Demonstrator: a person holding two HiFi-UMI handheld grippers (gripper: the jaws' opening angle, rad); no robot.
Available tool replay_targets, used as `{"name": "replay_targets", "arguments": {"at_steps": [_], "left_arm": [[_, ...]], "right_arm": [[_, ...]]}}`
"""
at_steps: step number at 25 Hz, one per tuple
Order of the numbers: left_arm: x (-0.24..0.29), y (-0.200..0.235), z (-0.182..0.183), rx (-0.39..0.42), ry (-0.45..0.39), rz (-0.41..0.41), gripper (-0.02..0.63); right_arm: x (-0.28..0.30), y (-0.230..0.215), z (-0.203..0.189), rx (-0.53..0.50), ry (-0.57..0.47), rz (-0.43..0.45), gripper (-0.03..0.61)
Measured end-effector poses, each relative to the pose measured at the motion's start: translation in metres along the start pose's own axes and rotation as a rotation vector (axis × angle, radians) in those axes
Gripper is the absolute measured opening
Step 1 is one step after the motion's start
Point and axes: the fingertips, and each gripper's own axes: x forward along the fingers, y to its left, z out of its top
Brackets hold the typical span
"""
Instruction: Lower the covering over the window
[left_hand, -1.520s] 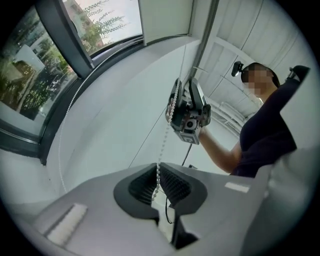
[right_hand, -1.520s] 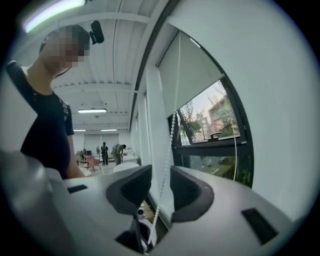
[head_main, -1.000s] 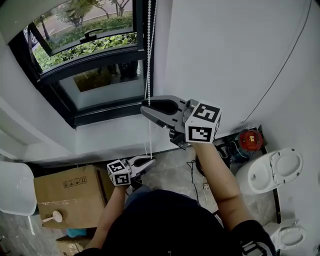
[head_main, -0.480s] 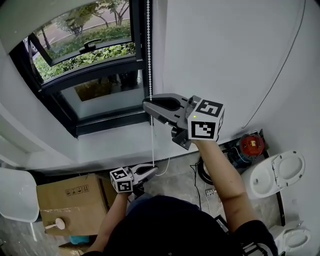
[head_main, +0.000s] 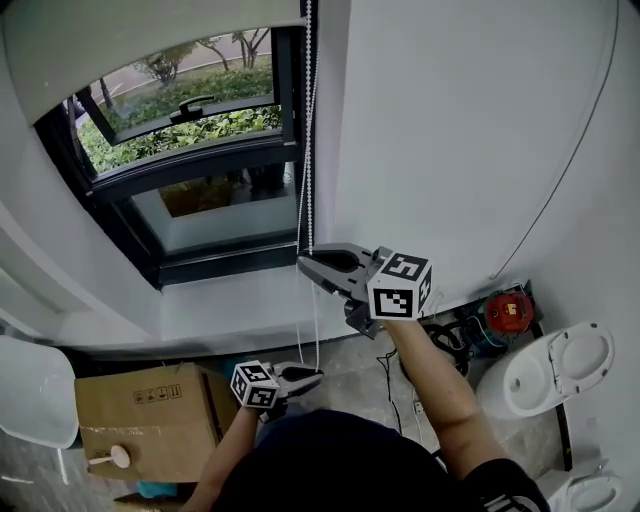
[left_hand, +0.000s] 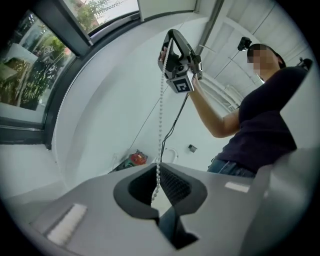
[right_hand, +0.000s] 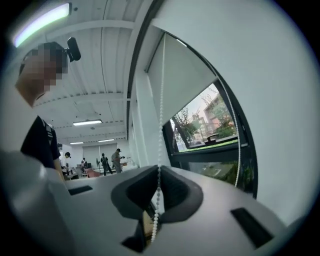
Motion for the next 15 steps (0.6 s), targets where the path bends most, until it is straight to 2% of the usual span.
{"name": "replay_targets", "arguments": {"at_steps": [5, 8, 15], "left_arm": [[-0.011, 0.013, 0.008, -0.044, -0.057, 0.045, 0.026], [-0.020, 0.022, 0.013, -0.052, -0.089, 0.085, 0.026], [-0.031, 0.028, 0.006, -0.084, -0.114, 0.120, 0.026]], "right_arm": [[0.003, -0.002, -0.032, -0.006, 0.065, -0.020, 0.018], [0.004, -0.004, -0.056, 0.036, 0.082, -0.020, 0.018], [0.006, -0.002, -0.087, 0.073, 0.115, -0.017, 0.018]]}}
